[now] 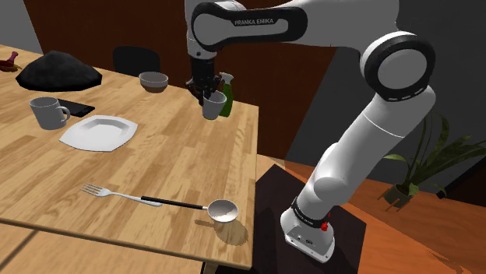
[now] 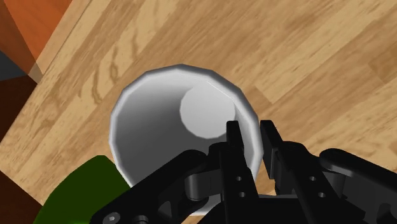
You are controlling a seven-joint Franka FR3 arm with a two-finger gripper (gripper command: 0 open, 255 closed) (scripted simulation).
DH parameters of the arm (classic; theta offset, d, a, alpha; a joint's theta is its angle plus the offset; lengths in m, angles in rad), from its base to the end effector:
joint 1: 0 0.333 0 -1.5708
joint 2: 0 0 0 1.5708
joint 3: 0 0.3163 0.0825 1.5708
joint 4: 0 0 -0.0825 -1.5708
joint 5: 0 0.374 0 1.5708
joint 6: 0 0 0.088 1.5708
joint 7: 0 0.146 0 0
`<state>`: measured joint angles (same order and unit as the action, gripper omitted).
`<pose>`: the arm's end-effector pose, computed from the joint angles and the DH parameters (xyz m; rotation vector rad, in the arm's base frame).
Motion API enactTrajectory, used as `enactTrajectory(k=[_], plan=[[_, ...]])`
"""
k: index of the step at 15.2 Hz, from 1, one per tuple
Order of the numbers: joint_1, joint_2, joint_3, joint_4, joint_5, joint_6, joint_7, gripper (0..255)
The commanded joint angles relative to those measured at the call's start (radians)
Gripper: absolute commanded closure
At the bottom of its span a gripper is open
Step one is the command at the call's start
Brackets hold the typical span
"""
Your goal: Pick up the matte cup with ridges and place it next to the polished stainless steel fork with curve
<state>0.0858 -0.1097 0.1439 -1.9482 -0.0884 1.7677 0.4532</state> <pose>0.4964 0.1067 0.4853 3.0054 -0.3084 -0.0512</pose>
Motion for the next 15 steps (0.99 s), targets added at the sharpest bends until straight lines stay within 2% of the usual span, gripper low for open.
enactTrajectory(k=[1, 8, 15], plan=[[0.022, -0.014, 0.026, -0.012, 0.009, -0.007, 0.046, 255], [0.097, -0.045, 0.12, -0.037, 0.043, -0.023, 0.204, 255], [0.172, -0.025, 0.22, -0.008, 0.068, -0.043, 0.372, 255]])
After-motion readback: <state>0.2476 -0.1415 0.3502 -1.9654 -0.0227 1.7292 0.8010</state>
